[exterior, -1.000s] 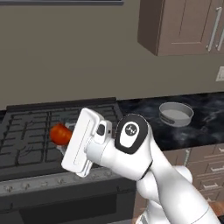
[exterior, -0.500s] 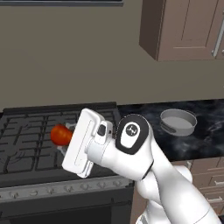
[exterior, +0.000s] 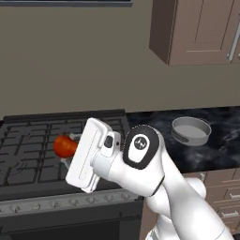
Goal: Turn on the sink faucet. Then move the tomato from the counter to the sink. Turn off the sink. Move the vegetable from the sink to the pot next to the stove. Finally move the pot to the front right burner.
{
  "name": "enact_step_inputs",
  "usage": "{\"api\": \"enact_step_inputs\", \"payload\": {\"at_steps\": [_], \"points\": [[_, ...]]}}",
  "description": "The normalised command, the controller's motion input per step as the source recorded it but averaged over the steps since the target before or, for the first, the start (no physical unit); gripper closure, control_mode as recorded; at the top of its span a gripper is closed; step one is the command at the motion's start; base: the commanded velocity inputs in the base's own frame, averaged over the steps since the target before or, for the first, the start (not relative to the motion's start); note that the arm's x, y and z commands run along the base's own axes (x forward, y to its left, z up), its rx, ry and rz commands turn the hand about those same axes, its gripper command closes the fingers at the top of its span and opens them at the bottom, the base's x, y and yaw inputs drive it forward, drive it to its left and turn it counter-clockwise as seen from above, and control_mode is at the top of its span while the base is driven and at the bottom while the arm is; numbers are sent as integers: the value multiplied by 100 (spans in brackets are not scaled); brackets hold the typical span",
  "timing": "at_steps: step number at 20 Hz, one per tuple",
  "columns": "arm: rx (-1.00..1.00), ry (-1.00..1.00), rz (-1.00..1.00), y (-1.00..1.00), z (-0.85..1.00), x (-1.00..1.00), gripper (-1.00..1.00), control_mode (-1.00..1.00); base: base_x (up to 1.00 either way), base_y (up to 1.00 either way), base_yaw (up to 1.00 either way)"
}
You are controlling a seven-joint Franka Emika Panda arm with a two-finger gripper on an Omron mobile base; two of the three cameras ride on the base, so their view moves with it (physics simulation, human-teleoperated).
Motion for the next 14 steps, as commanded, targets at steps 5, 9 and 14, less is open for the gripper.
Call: {"api": "enact_step_inputs", "payload": {"at_steps": [5, 9, 14], "points": [[6, 18, -21, -2, 4, 7, 100, -100, 0, 0, 0], [11, 28, -25, -24, 29, 0, 100, -100, 0, 0, 0], [1, 0, -4, -8, 13, -12, 100, -100, 0, 0, 0]]}}
